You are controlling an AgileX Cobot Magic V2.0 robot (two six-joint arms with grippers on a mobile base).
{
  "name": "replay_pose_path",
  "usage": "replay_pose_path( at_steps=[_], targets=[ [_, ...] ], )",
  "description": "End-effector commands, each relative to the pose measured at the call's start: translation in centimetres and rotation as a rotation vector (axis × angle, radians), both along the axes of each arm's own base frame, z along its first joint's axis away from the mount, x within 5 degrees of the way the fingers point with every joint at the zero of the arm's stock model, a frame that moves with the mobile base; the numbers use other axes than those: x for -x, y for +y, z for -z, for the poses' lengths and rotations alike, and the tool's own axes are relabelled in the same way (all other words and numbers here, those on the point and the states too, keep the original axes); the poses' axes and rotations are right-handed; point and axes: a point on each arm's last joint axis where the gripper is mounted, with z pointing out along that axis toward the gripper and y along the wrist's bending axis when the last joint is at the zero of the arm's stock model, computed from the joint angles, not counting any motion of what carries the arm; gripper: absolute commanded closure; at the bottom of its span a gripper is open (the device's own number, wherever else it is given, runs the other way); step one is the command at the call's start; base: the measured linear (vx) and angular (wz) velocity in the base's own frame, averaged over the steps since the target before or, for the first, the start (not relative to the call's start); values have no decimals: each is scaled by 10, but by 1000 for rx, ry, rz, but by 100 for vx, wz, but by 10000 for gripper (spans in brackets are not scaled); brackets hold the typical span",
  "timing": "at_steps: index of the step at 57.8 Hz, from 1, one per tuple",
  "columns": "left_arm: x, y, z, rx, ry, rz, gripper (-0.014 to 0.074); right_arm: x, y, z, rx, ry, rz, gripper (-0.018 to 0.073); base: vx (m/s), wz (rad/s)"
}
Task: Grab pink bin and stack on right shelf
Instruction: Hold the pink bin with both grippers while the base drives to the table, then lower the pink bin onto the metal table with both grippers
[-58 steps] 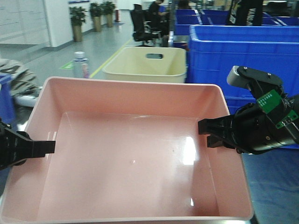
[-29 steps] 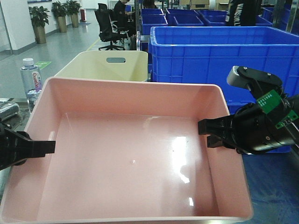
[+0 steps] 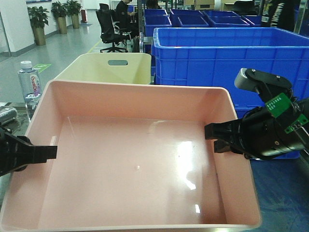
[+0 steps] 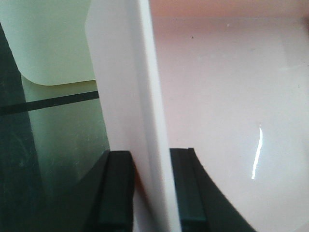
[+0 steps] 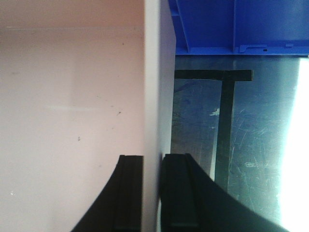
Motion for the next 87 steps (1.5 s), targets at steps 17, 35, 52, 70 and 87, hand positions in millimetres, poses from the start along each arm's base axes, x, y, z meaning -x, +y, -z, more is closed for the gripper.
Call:
replay_pose_path(
  at_steps=[17,35,52,70,87],
  targets=[
    [4,4,-19,2,-113,-16,604,1,-11,-28,23,-187,29,568,0,0],
    [6,4,-17,-14,-86,-4,604,1,-6,-22,-34,-124,21,568,0,0],
    [-20,3,10,-139,1,-4,597,-19,4,14,-33,70,0,559,0,0],
    [-46,-4,48,-180,178,27,488,-43,11,55,2,221,-4,391,0,0],
    [-56,-5,55,-178,177,16,138,-50,12,61,9,210,2,94,0,0]
  ],
)
